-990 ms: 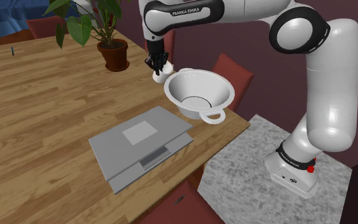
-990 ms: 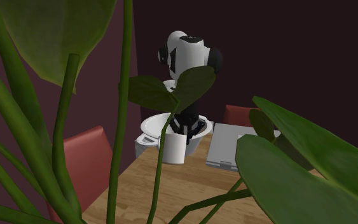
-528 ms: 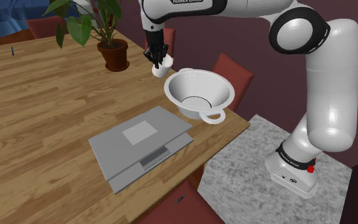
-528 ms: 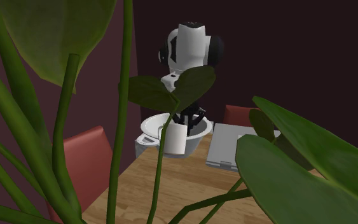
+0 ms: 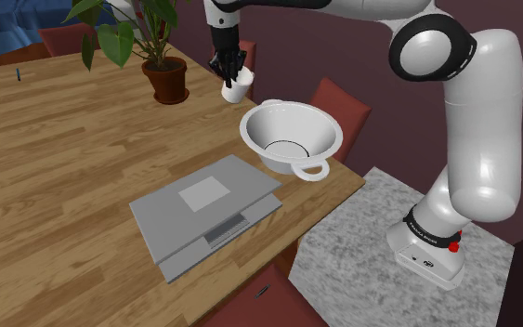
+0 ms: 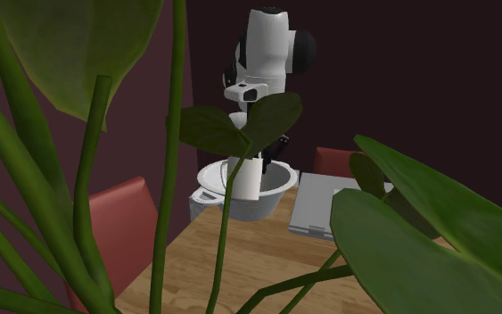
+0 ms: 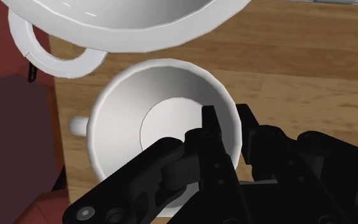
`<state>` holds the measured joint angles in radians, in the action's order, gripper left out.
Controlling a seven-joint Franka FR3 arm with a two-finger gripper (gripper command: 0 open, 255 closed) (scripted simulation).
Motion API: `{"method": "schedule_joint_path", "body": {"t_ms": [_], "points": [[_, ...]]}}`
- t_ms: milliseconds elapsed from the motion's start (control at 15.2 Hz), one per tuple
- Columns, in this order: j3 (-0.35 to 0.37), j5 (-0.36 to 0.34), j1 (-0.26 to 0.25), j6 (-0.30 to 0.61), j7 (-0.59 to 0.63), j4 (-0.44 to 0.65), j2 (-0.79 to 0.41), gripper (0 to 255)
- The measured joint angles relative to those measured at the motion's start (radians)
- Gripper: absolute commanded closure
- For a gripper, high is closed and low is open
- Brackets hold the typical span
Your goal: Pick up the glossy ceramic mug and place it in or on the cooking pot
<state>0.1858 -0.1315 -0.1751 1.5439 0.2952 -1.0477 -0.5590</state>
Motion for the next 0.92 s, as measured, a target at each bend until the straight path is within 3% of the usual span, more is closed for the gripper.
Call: {"method": "schedule_joint_path", "body": {"t_ms": [396,924], "points": [[-0.002,-0.007,-0.017,-0.110,-0.005,0.160,-0.049,255],[0.010,0.059,0.061,0.072,-0.024,-0.434,0.367,255]]}}
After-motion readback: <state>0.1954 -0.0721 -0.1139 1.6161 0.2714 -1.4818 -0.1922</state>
